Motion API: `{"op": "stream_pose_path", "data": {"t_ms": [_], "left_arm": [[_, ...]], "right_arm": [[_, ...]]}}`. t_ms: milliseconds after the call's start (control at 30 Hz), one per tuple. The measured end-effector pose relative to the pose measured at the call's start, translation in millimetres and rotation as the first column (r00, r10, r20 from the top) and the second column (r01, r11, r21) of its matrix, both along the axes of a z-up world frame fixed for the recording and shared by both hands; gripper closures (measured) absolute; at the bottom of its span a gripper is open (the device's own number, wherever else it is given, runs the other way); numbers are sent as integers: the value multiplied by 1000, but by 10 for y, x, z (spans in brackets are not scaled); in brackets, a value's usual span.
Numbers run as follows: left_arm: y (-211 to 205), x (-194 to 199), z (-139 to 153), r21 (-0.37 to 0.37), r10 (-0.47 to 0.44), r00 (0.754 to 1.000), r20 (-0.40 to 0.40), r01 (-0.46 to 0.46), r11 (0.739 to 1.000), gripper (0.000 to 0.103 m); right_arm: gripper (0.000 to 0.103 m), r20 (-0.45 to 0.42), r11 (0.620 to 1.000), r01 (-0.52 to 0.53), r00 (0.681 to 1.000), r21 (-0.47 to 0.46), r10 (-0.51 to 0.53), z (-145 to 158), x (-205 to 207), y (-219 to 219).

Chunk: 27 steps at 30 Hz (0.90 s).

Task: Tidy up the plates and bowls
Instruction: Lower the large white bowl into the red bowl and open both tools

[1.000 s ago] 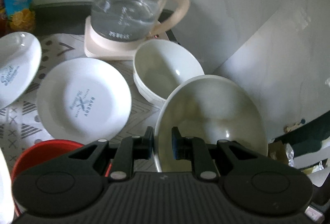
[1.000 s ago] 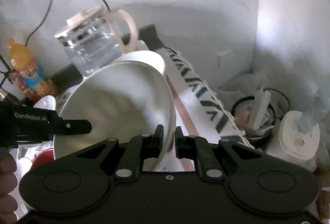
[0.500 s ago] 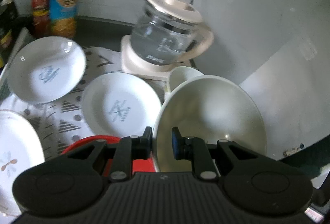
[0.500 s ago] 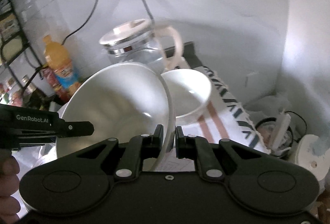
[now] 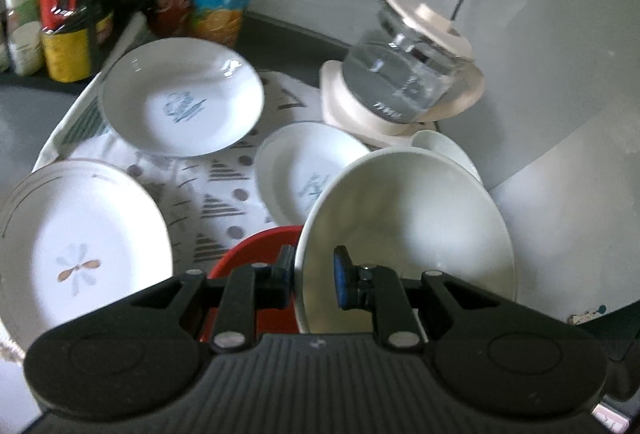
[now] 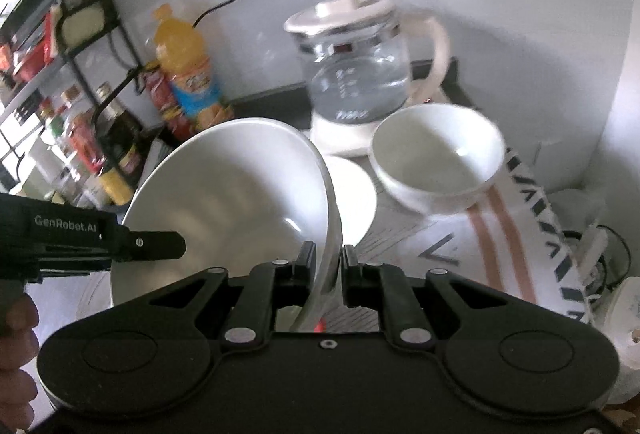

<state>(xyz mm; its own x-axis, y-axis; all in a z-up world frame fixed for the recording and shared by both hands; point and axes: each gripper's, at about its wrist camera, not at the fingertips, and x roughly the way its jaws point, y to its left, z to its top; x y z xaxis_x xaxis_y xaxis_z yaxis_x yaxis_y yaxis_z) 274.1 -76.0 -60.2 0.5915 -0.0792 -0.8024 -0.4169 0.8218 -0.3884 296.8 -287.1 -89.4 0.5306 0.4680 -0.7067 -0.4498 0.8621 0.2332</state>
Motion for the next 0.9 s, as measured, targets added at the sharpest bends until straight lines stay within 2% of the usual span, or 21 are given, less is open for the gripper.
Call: {"op": "stream_pose_path", "data": {"t_ms": [267, 600, 900], "left_arm": [[102, -127, -128, -25, 25, 998, -51, -26, 999, 84], [84, -149, -360, -41, 10, 992, -123, -15, 999, 83], [75, -92, -429, -29, 17, 988, -151, -22, 999, 83]], "right_arm": [[89, -41, 998, -56, 998, -32, 55, -103, -98, 159], [85, -80, 993, -90, 993, -77, 84, -241, -158, 219], [76, -106, 989, -113, 989, -91, 103, -363, -143, 267]]}}
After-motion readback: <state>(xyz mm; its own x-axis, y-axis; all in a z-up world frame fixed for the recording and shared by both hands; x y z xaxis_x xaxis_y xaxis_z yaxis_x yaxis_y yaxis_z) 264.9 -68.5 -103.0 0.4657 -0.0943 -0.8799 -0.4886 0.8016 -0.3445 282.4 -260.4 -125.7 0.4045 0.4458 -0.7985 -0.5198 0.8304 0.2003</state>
